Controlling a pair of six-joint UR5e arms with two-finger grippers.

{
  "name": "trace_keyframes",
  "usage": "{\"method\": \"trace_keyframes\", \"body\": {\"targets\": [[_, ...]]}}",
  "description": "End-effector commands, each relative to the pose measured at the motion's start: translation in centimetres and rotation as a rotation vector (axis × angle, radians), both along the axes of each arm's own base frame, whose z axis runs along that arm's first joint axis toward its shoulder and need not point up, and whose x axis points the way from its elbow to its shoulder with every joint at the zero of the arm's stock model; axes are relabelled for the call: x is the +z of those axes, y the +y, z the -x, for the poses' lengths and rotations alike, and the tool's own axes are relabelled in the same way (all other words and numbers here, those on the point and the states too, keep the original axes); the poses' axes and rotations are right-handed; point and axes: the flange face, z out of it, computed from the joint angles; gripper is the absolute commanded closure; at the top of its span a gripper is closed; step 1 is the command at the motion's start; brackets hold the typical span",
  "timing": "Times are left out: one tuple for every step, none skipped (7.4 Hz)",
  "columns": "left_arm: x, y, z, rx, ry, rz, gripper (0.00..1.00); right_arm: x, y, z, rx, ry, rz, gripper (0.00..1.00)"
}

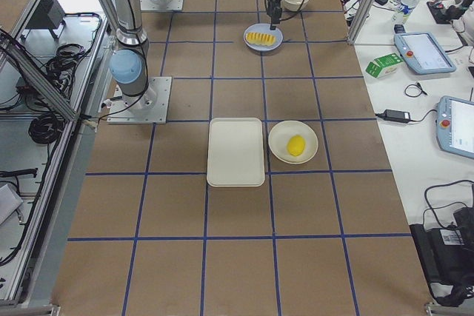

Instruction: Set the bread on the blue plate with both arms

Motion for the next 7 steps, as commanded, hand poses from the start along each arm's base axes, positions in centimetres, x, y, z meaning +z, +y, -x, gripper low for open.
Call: {"method": "trace_keyframes", "body": {"targets": [[-0.1,-0.8,0.3,0.104,-0.002,0.030,0.00,3.1,3.6,0.4,0.006,0.008,0.022,0.00],[0.0,-0.6,0.7,0.092,-0.005,0.033,0.00,3.4,3.3,0.3,-0.001,0.006,0.031,0.00],[0.0,-0.5,0.9,0.091,-0.003,0.033,0.00,3.0,2.8,0.2,-0.006,0.007,0.032,0.00],[0.2,-0.4,0.9,0.089,-0.002,0.036,0.00,2.2,1.9,0.1,0.000,0.002,0.024,0.00],[0.6,-0.1,0.9,0.088,-0.006,0.046,0.00,1.7,1.3,-0.3,0.008,-0.033,0.023,0.00],[0.6,0.0,1.0,0.088,-0.003,0.046,0.00,1.3,0.8,-0.4,0.004,-0.070,0.021,0.00],[0.5,-0.1,1.0,0.086,-0.003,0.044,0.00,1.3,1.1,-0.1,0.000,-0.051,0.029,0.00]]}}
